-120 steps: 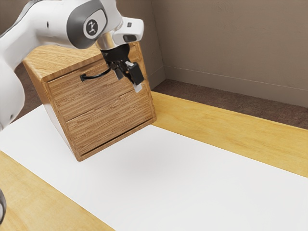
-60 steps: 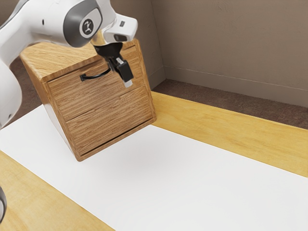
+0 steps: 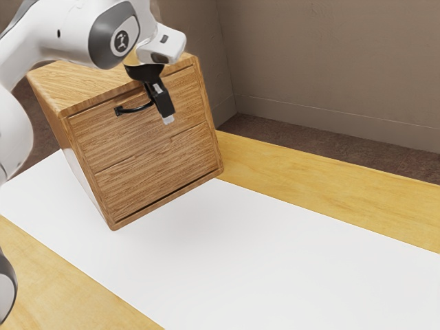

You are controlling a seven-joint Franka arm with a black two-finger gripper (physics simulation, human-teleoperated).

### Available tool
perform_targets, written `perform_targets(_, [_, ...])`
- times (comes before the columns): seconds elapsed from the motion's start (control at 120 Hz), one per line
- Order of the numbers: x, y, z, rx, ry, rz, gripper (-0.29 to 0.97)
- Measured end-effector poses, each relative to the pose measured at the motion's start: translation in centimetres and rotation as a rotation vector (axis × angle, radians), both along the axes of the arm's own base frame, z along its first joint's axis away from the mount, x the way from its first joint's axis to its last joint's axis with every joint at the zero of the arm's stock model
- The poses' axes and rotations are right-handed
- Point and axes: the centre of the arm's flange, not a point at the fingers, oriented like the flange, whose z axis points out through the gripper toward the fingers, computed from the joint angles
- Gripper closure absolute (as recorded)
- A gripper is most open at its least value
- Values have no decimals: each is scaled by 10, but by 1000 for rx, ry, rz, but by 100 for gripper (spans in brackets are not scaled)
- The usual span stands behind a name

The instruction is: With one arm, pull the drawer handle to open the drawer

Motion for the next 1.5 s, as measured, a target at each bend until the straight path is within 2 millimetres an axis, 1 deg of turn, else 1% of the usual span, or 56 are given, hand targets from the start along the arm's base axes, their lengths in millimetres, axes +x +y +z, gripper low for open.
perform_targets(0.167, [-1,0,-2,-5,14,2,0])
perform_targets(0.292, [-5,7,-2,-8,28,30,0])
perform_targets(0.633, [-7,7,-3,-19,39,56,0])
perform_targets(0.958, [-6,-6,-5,-29,44,60,-3])
perform_targets(0.983, [-6,-8,-5,-30,44,58,0])
perform_targets(1.242, [-6,-33,-2,-33,46,45,0])
perform_targets(1.3, [-7,-34,0,-36,46,48,2])
perform_targets(1.408, [-13,-34,4,-42,50,61,1])
perform_targets(1.5, [-17,-35,1,-52,65,70,1])
